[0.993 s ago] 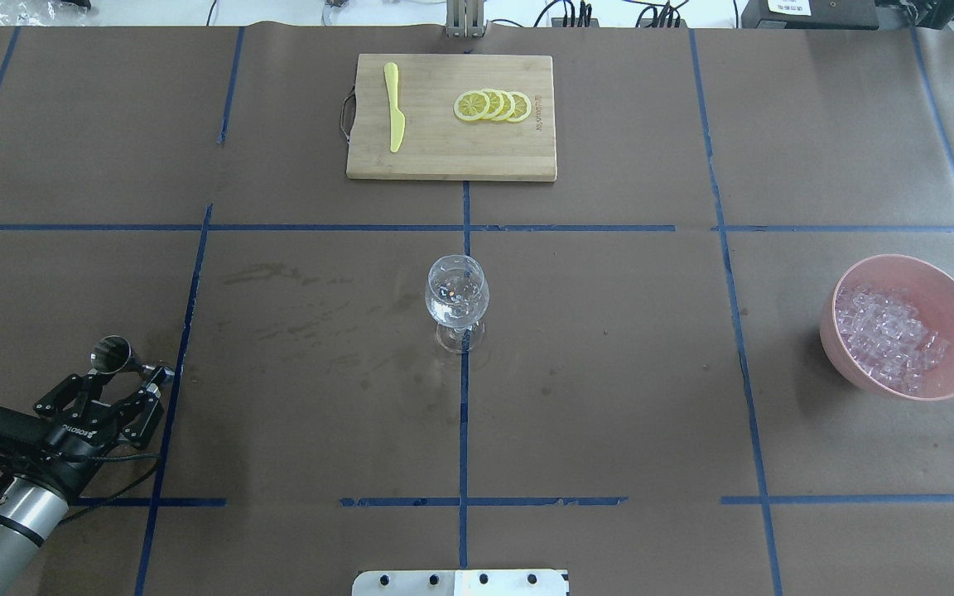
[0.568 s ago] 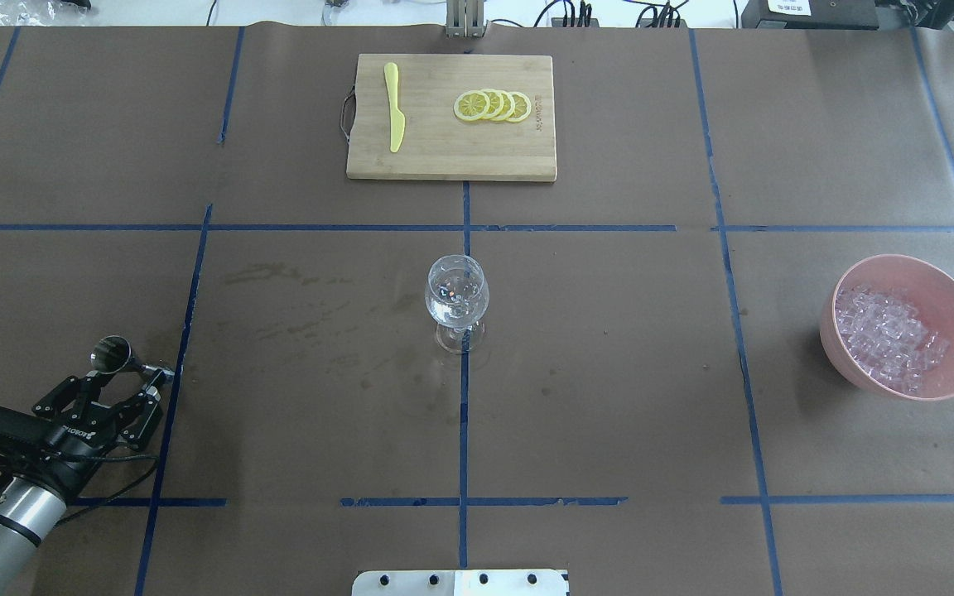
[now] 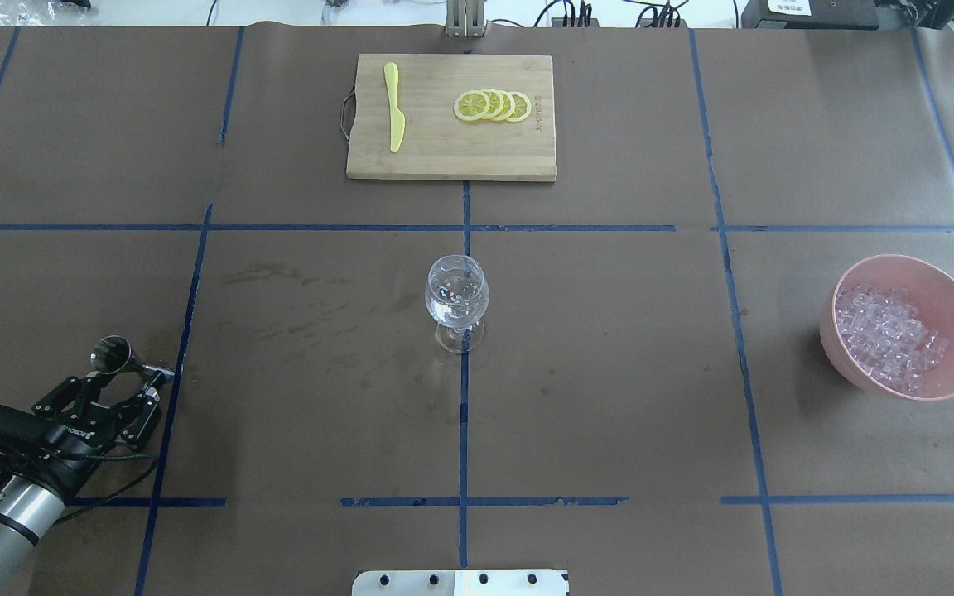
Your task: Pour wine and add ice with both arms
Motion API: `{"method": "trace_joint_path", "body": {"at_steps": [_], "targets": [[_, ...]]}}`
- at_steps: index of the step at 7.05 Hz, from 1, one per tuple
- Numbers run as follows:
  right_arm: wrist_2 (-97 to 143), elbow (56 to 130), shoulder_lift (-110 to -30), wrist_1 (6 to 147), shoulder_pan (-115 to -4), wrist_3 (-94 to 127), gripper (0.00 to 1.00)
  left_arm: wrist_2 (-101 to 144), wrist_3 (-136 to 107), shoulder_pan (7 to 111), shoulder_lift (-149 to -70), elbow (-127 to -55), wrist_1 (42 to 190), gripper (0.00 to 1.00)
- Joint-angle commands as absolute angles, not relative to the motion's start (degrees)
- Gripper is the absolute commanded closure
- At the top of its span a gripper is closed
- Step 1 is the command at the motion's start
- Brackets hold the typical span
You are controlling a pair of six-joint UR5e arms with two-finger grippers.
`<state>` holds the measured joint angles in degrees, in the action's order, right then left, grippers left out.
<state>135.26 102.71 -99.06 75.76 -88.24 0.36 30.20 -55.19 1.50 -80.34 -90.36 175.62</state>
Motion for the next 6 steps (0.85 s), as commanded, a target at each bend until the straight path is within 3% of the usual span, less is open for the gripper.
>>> {"method": "trace_joint_path", "body": {"at_steps": [1, 6], "targets": [[135.26, 102.74, -99.05, 75.76, -88.24, 0.35, 0.0, 30.23, -55.2, 2.02, -80.42, -90.35, 175.69, 0.32], [135.18, 102.48, -98.88, 75.76, -88.24, 0.35, 0.0, 30.85, -55.37, 2.99, -80.95, -90.35, 175.69, 0.33]]}}
